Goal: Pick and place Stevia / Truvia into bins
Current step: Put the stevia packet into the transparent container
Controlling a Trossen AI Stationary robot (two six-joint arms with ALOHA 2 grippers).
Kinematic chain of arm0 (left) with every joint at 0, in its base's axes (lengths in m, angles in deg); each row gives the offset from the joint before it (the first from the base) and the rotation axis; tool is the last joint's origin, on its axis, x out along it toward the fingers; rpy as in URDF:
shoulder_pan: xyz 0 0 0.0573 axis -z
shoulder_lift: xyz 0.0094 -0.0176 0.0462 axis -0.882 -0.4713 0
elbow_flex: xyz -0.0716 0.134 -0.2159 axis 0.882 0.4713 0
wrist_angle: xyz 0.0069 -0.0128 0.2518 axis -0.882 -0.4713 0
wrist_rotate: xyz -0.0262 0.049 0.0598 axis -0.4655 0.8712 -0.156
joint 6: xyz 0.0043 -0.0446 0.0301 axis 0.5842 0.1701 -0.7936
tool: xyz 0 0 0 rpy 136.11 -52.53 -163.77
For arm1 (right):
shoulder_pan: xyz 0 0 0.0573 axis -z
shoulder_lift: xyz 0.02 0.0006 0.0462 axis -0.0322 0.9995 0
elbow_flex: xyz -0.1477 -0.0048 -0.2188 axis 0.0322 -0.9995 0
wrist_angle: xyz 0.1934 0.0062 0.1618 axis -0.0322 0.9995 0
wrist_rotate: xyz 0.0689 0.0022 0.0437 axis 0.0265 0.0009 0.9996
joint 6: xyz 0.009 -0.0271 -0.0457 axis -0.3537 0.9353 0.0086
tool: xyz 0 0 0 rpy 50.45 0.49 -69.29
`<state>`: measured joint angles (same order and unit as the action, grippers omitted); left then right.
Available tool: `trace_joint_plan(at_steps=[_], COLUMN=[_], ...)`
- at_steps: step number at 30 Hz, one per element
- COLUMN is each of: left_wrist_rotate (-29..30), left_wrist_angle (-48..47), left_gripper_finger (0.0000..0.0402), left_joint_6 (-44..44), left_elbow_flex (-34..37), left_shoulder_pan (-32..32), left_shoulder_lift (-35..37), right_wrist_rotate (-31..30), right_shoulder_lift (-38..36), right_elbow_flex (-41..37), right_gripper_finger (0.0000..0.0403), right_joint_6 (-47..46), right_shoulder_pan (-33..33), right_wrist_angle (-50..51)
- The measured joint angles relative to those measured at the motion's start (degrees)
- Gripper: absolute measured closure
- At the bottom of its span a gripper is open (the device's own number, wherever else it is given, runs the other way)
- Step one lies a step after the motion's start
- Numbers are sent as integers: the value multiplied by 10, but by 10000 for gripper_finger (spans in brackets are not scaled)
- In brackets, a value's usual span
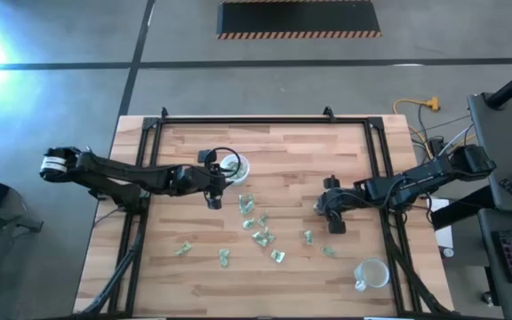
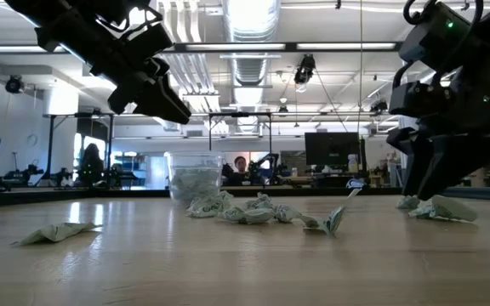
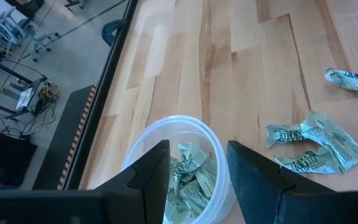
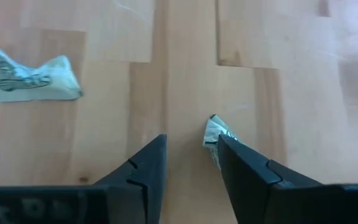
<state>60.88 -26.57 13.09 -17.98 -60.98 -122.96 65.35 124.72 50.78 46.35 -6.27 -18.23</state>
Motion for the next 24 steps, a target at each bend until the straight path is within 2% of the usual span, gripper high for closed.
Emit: trace_joint_plan(at_steps=[5, 12, 24], left_wrist_rotate=[0, 0, -1], left_wrist_angle=[0, 0, 0], left_gripper_finger=[258, 258, 258], left_joint_6=[0, 0, 0], left_elbow_flex=[0, 0, 0], left_shoulder_pan=[0, 0, 0], left_shoulder_lift=[0, 0, 0], right_wrist_rotate=[-19, -61, -64], right_shoulder_lift=[0, 0, 1], right_elbow_flex=[-4, -7, -12], right_gripper_finger=[264, 287, 308], right_joint_6=[0, -3, -3], right_shoulder_pan=[0, 0, 0], right_wrist_angle=[-1, -9, -17])
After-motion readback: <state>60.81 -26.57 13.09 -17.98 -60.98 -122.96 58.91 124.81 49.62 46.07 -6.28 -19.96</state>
